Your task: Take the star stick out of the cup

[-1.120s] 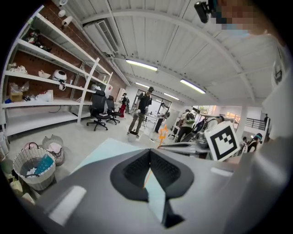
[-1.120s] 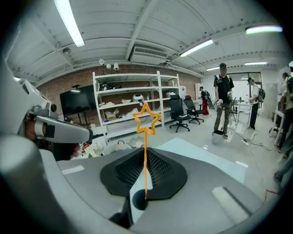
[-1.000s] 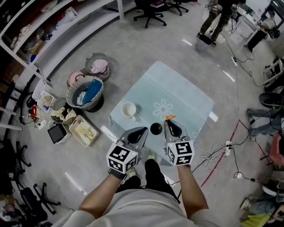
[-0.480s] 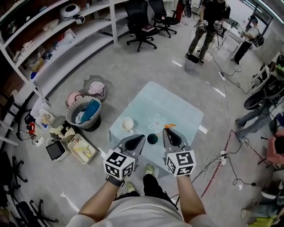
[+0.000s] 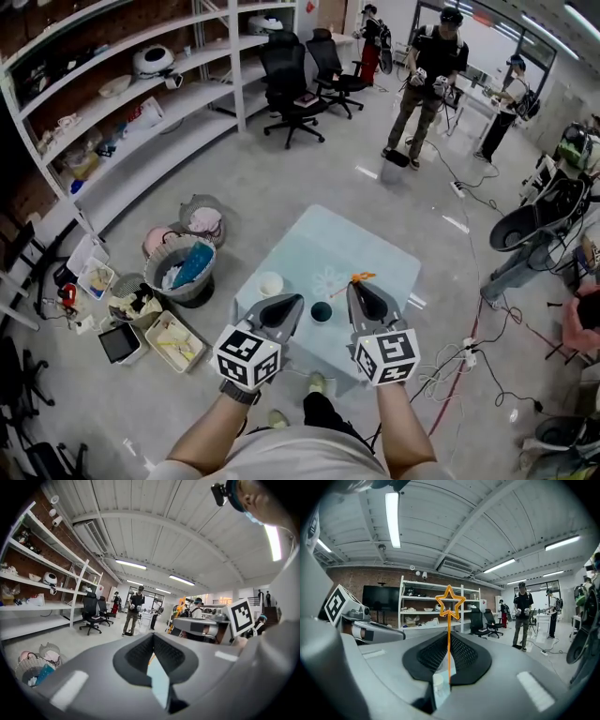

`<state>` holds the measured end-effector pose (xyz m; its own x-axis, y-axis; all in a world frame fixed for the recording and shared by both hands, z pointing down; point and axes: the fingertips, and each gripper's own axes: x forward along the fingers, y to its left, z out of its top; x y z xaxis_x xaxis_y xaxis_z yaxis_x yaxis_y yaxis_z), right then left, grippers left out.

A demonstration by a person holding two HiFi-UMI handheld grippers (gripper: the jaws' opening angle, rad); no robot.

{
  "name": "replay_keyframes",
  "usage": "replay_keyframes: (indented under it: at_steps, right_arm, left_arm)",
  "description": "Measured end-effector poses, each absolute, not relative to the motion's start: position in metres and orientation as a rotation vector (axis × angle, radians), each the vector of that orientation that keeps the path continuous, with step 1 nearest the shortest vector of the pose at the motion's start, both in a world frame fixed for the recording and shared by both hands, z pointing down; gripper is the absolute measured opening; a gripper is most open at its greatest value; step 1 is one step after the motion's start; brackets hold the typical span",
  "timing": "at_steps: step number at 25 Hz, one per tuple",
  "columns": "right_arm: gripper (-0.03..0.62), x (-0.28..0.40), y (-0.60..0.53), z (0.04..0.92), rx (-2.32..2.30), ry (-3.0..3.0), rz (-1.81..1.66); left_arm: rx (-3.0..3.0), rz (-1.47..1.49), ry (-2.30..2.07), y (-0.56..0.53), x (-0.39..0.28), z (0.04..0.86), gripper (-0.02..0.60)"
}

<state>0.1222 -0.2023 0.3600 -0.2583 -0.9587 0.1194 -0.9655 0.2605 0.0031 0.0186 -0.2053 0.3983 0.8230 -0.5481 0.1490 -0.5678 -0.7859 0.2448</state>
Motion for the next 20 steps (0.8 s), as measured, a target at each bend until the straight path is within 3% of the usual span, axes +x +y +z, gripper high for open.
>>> replay_keyframes:
  at_steps: [20]
  right_arm:
    - [0.026, 0.103, -0.163, 0.302, 1.897, -2.427, -0.048]
  left_arm:
    - [2.827, 0.02, -0.845, -0.177, 0.008, 0.336, 0.006]
